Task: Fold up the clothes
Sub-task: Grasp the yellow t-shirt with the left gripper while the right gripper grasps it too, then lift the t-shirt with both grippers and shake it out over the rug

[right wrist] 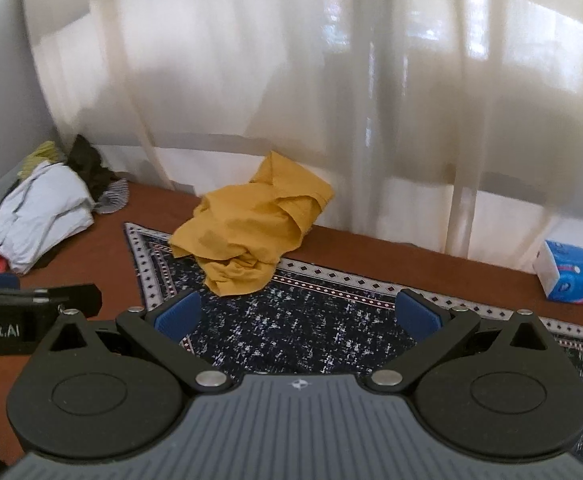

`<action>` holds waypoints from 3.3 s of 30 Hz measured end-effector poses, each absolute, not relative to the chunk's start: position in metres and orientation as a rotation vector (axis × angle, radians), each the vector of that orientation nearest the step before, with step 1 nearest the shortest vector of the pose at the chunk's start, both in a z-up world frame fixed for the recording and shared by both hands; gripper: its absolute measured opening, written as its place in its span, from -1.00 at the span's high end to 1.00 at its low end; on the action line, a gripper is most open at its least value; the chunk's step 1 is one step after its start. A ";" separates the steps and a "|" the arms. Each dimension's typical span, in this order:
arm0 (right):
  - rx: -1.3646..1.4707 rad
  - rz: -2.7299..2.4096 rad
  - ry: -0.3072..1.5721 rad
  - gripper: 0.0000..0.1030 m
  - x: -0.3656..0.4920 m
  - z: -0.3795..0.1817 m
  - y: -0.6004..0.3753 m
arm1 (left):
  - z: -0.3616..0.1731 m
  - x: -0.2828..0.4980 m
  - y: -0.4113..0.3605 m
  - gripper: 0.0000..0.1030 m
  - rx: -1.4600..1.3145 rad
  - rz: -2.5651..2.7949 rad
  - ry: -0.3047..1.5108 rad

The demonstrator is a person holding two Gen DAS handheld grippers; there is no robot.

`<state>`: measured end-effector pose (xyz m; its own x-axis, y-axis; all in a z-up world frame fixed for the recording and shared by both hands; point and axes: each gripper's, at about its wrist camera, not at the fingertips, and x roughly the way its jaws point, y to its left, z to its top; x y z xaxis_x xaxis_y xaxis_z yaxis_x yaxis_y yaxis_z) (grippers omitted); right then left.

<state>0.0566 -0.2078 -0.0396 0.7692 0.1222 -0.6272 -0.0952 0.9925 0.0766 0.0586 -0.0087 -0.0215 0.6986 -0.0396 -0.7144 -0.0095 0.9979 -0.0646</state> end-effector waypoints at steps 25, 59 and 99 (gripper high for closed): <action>-0.056 0.090 0.686 -1.00 0.290 -0.093 -0.157 | -0.127 0.301 0.025 -1.00 -0.023 -0.189 0.898; 0.024 0.161 0.698 0.87 0.307 -0.081 -0.195 | -0.103 0.292 0.021 0.95 -0.097 -0.267 0.881; 0.500 -0.054 0.899 0.87 -0.180 -0.165 -0.422 | -0.177 -0.119 -0.149 0.94 0.134 -0.427 1.255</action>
<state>-0.1803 -0.4225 -0.1653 0.6292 0.1603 -0.7605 0.2506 0.8844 0.3938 -0.1194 -0.1490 -0.1769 0.2442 -0.2392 -0.9398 0.3839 0.9138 -0.1328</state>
